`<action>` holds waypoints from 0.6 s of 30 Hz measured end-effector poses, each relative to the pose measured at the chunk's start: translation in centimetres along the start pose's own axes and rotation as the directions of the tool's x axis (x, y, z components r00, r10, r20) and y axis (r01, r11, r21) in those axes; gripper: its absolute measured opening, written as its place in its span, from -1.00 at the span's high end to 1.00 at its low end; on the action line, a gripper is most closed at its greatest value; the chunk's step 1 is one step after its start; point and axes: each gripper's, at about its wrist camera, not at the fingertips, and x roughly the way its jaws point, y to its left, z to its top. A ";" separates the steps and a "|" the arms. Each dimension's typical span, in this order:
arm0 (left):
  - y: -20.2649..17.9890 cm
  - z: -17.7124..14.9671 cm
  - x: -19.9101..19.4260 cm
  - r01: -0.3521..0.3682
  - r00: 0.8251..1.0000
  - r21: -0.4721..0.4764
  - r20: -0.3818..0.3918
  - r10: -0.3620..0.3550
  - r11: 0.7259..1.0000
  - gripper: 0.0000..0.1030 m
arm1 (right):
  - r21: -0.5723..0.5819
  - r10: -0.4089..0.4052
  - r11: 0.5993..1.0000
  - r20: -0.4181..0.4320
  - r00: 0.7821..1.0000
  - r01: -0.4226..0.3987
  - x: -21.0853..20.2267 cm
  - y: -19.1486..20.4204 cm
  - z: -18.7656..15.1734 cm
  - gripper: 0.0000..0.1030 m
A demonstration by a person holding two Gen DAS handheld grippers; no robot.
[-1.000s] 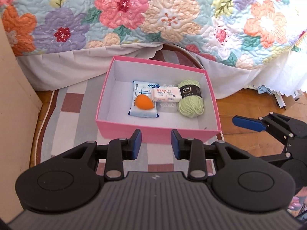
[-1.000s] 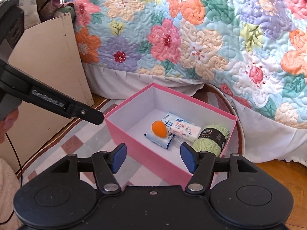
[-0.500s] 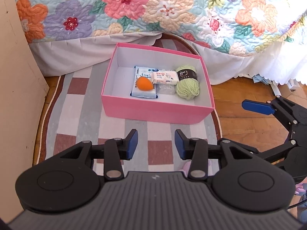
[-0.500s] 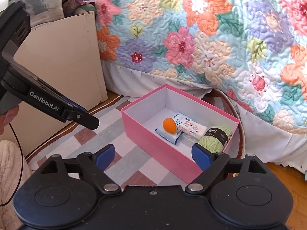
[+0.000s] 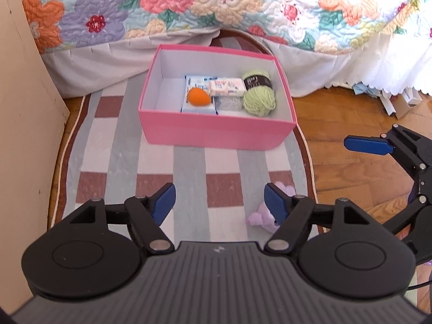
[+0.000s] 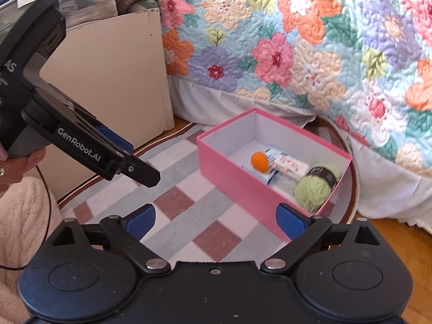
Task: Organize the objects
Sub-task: 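Withdraw the left gripper from the box toward the purple plush toy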
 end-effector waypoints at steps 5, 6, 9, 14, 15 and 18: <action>-0.5 -1.4 1.1 0.026 0.999 0.000 -0.034 -0.026 1.000 -0.54 | -0.028 0.042 0.999 -0.040 0.998 -0.043 0.0 0.2 -2.0 -0.91; -0.5 -1.7 1.4 0.029 0.999 -0.002 -0.039 -0.029 1.000 -0.57 | -0.035 0.050 0.998 -0.048 0.998 -0.052 0.0 0.2 -2.3 -0.91; -0.7 -2.5 2.3 0.029 0.998 -0.016 -0.055 -0.030 0.999 -0.64 | -0.043 0.066 0.997 -0.071 0.995 -0.069 0.3 0.4 -3.4 -0.91; -0.8 -3.9 3.9 0.056 0.995 -0.047 -0.084 -0.060 0.997 -0.69 | -0.024 0.089 0.995 -0.098 0.991 -0.092 1.0 0.3 -4.9 -0.93; -0.9 -4.3 4.3 0.059 0.994 -0.051 -0.087 -0.063 0.997 -0.70 | -0.019 0.089 0.996 -0.103 0.991 -0.092 1.3 0.2 -5.2 -0.93; -1.2 -5.2 5.3 0.061 0.993 -0.055 -0.096 -0.066 0.997 -0.71 | -0.016 0.097 0.995 -0.117 0.988 -0.099 1.9 0.1 -5.9 -0.93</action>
